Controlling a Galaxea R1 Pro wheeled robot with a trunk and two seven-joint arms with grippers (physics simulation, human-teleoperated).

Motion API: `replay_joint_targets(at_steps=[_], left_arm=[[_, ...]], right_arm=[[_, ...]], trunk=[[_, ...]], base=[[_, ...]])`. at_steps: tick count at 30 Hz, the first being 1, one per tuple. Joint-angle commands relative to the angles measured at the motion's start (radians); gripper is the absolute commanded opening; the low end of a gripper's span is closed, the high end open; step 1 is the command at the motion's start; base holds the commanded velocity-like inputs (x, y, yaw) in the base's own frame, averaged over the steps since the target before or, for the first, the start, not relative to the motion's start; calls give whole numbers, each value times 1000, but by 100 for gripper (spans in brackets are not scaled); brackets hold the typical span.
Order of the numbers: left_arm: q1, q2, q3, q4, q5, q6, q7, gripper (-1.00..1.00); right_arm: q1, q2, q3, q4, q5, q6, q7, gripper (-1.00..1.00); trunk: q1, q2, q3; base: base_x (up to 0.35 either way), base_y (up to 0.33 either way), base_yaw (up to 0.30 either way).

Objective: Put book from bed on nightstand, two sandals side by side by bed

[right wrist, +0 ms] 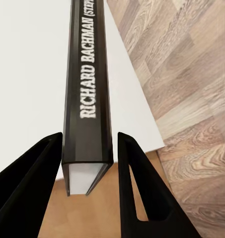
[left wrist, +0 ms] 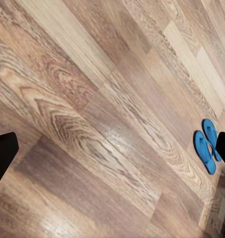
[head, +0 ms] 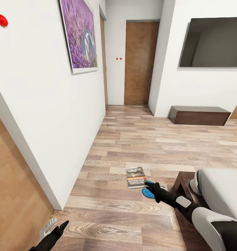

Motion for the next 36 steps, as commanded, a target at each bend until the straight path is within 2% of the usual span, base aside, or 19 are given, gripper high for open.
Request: replay_joint_targets(at_steps=[1,8,16,22,36], left_arm=[[-1,0,-9,1,4,-5,-2,100],[-1,0,-9,1,4,-5,-2,100],[-1,0,-10,1,4,-6,-2,100],[-1,-6,-10,1,3,-7,-2,100],[-1,-12,-11,1,-5,-7,-1,100]], right_arm=[[-1,-2,6,2,-10,6,3,-100],[10,-26,7,11,-9,-6,19,-100],[60,-45,7,13,-10,-98,34,-100],[84,-48,8,13,-10,-116,59,-100],[93,-49,6,15,-8,-123,80,-100]], trunk=[[0,0,-1],[0,0,-1],[0,0,-1],[0,0,-1],[0,0,-1]], base=[[0,0,0],[0,0,0],[0,0,0],[0,0,0],[0,0,0]])
